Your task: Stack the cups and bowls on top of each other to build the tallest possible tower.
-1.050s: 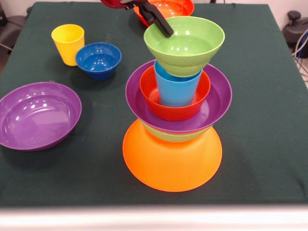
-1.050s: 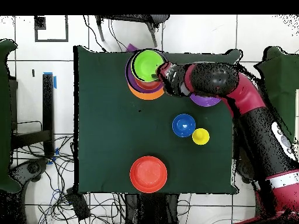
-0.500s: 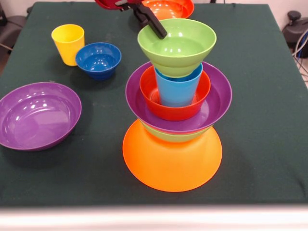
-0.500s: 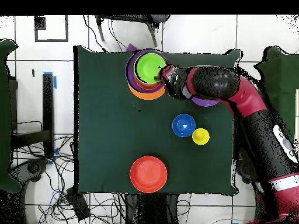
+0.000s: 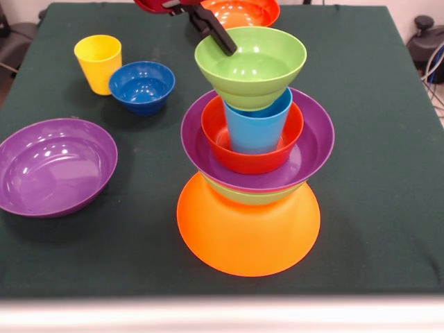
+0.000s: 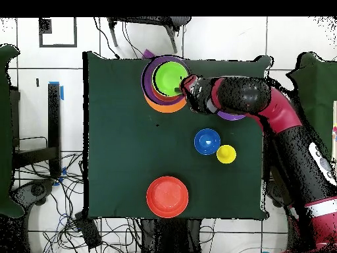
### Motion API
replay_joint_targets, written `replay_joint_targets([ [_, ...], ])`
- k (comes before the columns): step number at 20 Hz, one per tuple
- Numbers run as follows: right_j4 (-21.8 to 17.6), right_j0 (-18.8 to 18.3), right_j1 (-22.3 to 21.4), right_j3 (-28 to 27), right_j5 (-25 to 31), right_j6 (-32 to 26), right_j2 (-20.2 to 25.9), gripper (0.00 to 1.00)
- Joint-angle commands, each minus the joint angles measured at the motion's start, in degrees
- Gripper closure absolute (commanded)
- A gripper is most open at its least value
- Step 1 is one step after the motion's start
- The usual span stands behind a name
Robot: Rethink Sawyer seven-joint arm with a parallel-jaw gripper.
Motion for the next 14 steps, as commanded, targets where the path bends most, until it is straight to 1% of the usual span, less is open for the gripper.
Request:
replay_joint_targets([
  [1,-3.52,0.97,1.78,1.96,-1.90,-12.52,0.71,1.00],
  [9,-3.63,1.73,1.92,1.52,-2.69,-11.45,0.52,1.00],
  [14,-3.89,1.73,1.69,2.16,-3.39,-10.94,0.54,1.00],
])
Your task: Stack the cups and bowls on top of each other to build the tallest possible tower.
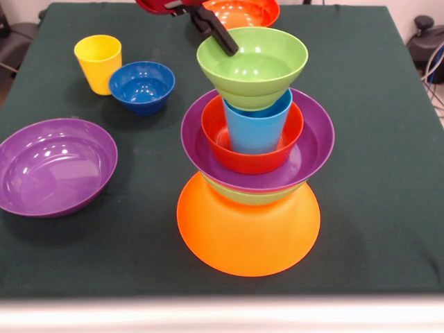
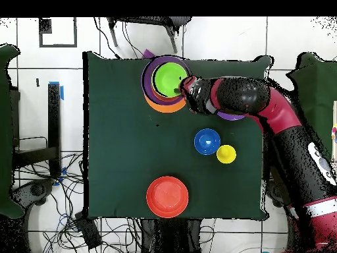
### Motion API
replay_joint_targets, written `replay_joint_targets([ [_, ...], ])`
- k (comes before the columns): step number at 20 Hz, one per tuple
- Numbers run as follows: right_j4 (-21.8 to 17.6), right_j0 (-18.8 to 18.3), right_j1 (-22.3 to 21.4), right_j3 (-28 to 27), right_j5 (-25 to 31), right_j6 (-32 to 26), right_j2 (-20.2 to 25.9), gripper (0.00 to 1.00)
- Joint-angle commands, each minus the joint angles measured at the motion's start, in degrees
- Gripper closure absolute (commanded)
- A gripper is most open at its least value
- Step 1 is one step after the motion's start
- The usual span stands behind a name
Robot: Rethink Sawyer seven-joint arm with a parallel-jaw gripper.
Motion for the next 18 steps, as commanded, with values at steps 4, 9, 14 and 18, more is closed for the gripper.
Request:
replay_joint_targets([
  [4,-3.60,1.64,1.54,2.21,-3.67,-10.74,0.53,1.00],
  [9,-3.78,1.66,1.47,2.63,-4.33,-10.23,0.58,1.00],
  [14,-3.91,1.63,1.49,2.86,-4.65,-10.15,0.63,1.00],
  [18,-3.89,1.68,1.44,3.08,-4.92,-9.95,0.63,1.00],
])
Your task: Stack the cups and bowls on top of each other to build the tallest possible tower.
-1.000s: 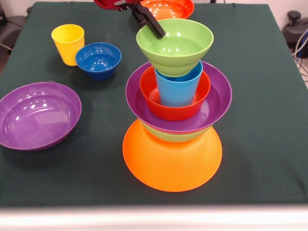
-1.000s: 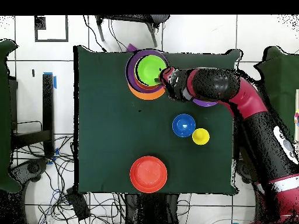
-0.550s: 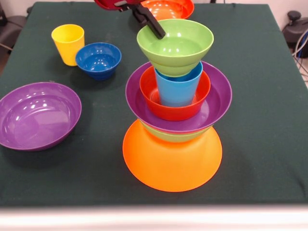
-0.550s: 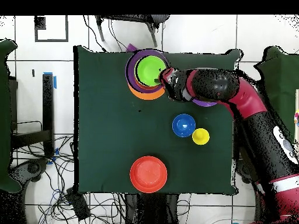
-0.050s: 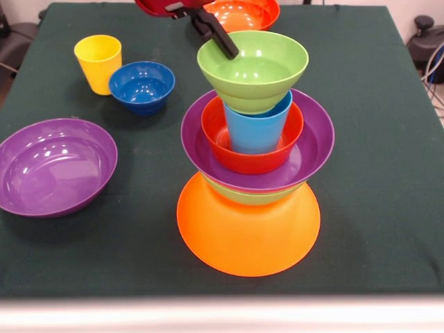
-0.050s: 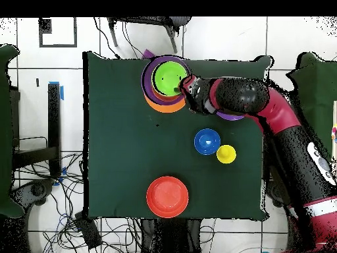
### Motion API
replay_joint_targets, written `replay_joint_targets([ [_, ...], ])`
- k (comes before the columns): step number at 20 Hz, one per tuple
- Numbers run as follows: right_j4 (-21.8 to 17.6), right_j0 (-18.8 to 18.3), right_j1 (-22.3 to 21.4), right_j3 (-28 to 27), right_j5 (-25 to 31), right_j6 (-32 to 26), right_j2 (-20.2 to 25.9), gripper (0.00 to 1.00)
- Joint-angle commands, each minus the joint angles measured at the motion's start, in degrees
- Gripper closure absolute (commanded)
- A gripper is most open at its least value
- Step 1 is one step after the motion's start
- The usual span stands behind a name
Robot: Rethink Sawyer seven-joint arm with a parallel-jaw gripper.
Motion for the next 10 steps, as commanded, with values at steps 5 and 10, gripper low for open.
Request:
replay_joint_targets([
  [5,-3.13,1.92,1.40,2.96,-3.72,-9.46,0.42,1.00],
  [10,-3.13,1.87,1.37,3.04,-3.71,-9.52,0.36,1.00],
])
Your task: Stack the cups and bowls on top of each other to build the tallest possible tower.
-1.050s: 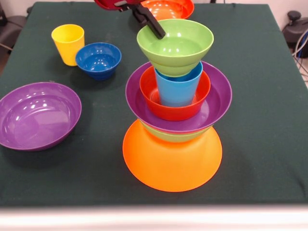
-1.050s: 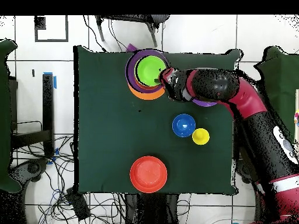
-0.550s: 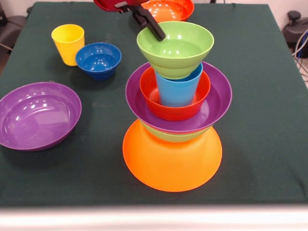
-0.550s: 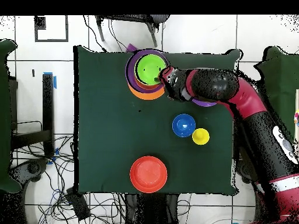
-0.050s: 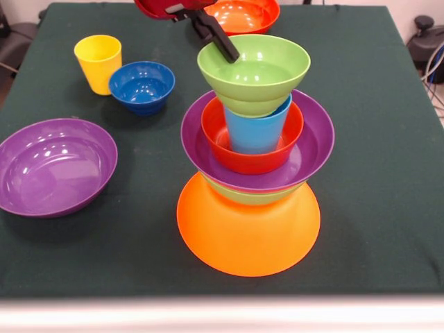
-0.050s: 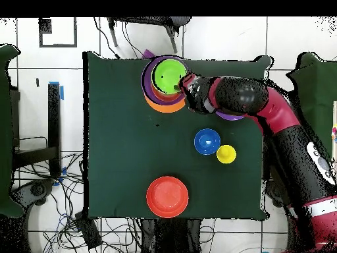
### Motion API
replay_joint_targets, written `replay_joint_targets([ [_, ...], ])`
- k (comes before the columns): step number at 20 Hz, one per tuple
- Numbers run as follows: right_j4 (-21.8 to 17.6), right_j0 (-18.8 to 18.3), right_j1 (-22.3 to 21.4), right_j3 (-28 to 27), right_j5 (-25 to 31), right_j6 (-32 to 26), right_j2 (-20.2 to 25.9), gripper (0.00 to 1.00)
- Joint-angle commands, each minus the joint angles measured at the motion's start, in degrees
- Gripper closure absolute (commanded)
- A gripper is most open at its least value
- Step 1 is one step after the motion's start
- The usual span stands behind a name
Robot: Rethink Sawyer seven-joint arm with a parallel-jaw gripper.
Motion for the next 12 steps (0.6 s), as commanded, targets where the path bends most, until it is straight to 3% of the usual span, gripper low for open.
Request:
replay_joint_targets([
  [1,-2.88,1.83,1.36,2.95,-1.91,-9.60,0.07,1.00],
  [12,-3.22,1.77,0.98,3.95,-2.48,-9.13,0.22,1.00],
])
